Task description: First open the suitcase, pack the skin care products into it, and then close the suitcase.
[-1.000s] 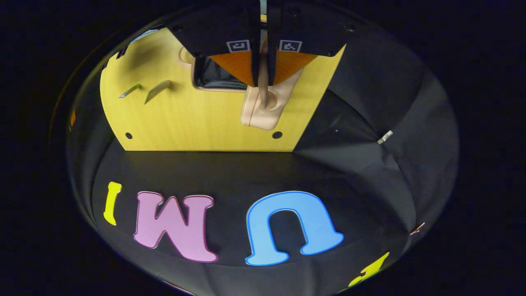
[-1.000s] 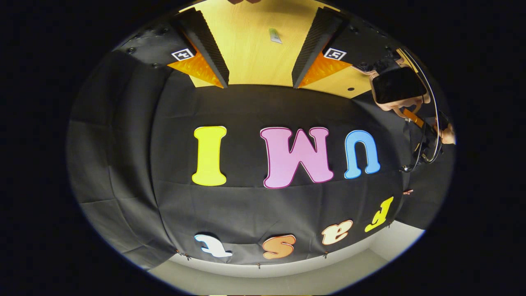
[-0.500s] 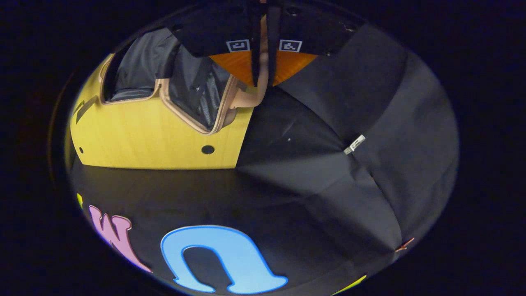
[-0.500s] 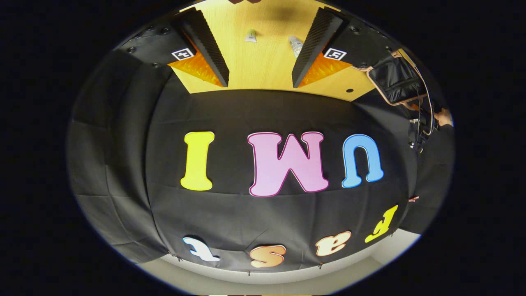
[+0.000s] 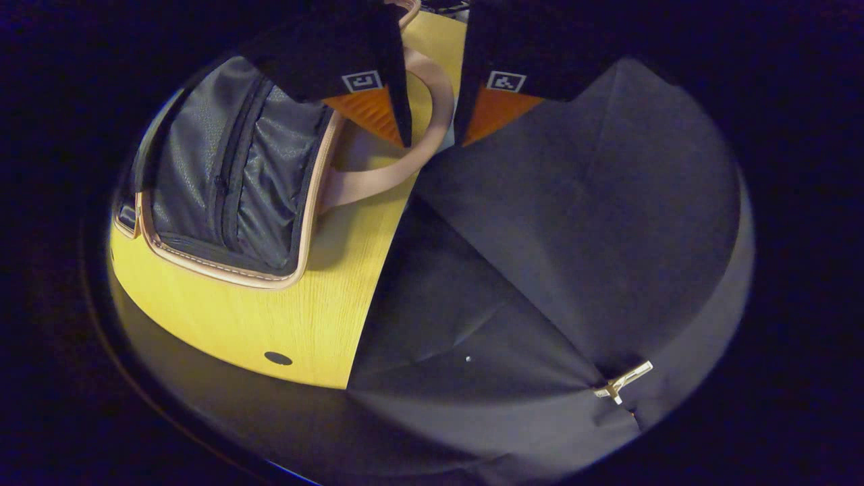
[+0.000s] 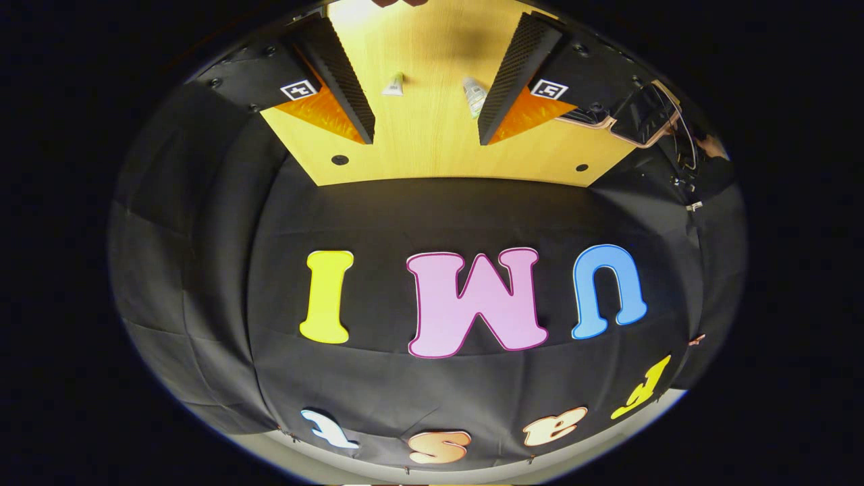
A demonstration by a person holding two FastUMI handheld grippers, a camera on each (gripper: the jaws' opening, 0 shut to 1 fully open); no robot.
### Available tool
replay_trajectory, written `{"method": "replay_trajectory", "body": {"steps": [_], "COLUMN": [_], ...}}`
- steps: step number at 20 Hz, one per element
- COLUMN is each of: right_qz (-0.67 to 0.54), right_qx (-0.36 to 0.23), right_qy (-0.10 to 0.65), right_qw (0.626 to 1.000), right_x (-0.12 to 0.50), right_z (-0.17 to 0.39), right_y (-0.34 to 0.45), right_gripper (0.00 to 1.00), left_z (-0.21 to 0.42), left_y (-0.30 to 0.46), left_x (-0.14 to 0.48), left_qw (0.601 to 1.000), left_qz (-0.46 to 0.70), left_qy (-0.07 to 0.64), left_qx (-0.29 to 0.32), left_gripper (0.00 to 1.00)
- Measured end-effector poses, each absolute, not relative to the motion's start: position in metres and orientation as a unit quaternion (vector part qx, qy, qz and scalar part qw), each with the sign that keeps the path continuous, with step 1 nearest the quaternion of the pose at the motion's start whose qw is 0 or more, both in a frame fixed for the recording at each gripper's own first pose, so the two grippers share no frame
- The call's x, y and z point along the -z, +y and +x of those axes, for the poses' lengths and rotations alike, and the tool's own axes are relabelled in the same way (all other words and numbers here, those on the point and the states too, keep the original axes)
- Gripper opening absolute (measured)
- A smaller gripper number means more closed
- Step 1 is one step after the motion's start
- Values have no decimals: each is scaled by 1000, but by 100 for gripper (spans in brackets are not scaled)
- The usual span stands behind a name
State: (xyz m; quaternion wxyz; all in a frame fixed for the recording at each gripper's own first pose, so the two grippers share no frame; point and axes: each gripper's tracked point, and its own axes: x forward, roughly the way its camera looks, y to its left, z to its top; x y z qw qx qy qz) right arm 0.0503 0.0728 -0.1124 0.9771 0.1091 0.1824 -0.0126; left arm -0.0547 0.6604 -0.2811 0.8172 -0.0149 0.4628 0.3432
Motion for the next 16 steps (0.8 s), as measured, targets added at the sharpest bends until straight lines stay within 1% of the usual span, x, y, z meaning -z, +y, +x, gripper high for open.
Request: {"method": "replay_trajectory", "body": {"steps": [1, 3, 4, 6, 8, 9, 10, 11, 13, 15, 16], "right_qz": [107, 98, 92, 58, 30, 15, 11, 14, 20, 17, 17], "right_qx": [13, 17, 21, 34, 41, 36, 35, 32, 23, 10, 6], "right_qy": [182, 178, 171, 150, 131, 120, 120, 117, 110, 111, 114], "right_qw": [977, 979, 981, 986, 990, 992, 992, 992, 994, 994, 993], "right_x": [114, 117, 117, 112, 104, 96, 94, 92, 88, 92, 94], "right_z": [50, 49, 48, 50, 53, 57, 59, 60, 63, 61, 61], "right_y": [75, 76, 74, 63, 54, 52, 51, 51, 57, 61, 59], "right_gripper": [98, 98, 98, 98, 96, 96, 96, 96, 96, 96, 96], "left_z": [-47, -25, -10, 8, 31, 45, 52, 71, 84, 104, 106], "left_y": [661, 640, 627, 586, 515, 461, 424, 358, 269, 205, 179], "left_x": [272, 236, 213, 165, 126, 102, 98, 84, 68, 76, 89], "left_qw": [833, 880, 901, 937, 967, 982, 987, 989, 988, 983, 979], "left_qz": [-7, -5, 1, 20, 11, 0, -14, -24, -24, -22, -24], "left_qy": [438, 360, 321, 250, 202, 167, 153, 148, 132, 135, 145], "left_qx": [-337, -309, -292, -245, -154, -94, -50, 8, 71, 121, 142], "left_gripper": [56, 90, 98, 98, 96, 96, 96, 96, 97, 96, 96]}}
